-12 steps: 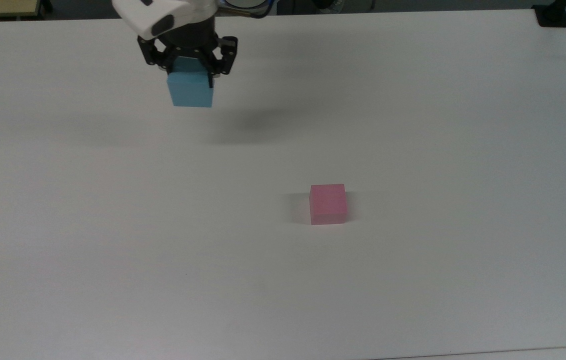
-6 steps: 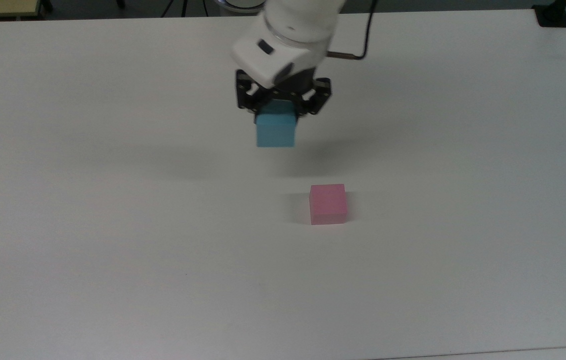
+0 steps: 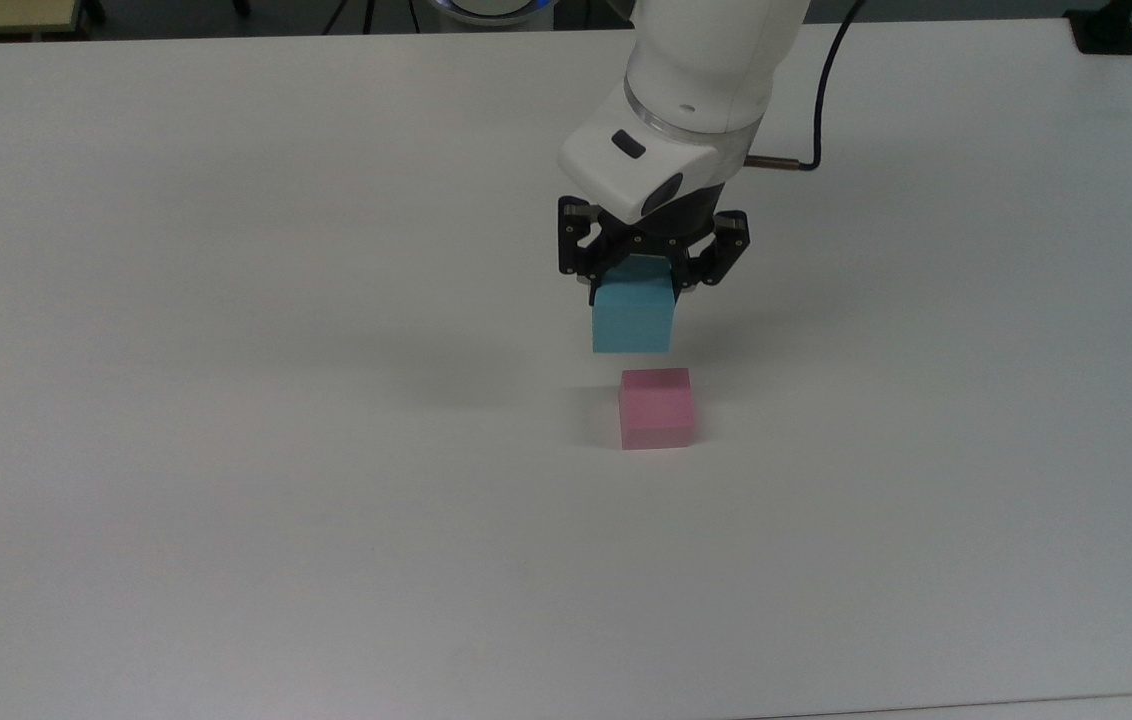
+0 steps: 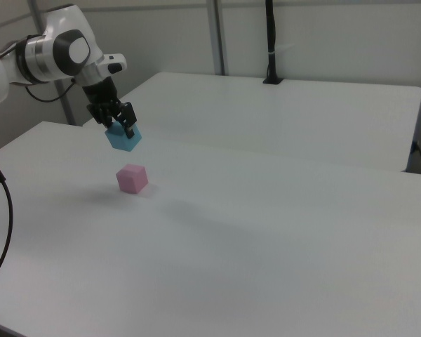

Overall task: Put blue cube on pink cube
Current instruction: 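Carry the light-blue cube over the pink cube, then lower the light-blue cube onto the pink cube's top face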

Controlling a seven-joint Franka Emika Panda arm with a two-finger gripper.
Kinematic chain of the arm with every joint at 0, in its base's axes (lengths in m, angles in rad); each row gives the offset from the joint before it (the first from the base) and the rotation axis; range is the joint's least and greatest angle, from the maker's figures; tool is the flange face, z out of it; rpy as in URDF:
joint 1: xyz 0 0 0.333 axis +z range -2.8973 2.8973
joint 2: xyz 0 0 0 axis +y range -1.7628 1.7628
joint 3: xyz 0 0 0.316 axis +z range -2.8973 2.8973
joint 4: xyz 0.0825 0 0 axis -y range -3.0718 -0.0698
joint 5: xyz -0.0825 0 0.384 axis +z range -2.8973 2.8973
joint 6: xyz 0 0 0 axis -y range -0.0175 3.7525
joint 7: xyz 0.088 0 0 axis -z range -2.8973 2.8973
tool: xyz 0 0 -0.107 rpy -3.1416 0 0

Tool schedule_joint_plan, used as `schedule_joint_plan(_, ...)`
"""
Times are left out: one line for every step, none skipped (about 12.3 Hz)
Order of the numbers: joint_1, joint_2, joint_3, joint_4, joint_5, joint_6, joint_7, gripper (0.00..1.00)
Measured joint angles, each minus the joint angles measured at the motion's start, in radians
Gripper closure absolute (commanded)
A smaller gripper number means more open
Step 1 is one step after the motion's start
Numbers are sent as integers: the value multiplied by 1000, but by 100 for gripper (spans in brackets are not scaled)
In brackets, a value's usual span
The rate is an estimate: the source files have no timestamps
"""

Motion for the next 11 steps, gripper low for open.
schedule_joint_plan(0,18,0,20,0,2,6,70)
schedule_joint_plan(0,36,0,34,1,2,8,70)
schedule_joint_plan(0,56,0,45,1,7,14,70)
schedule_joint_plan(2,77,0,57,2,13,21,70)
schedule_joint_plan(6,95,0,66,2,17,28,70)
schedule_joint_plan(11,108,0,70,2,17,34,70)
schedule_joint_plan(15,118,0,71,2,17,37,70)
schedule_joint_plan(15,126,0,71,2,17,37,68)
schedule_joint_plan(15,132,0,71,2,17,37,68)
schedule_joint_plan(15,141,0,71,2,17,37,68)
schedule_joint_plan(15,155,0,71,2,20,37,68)
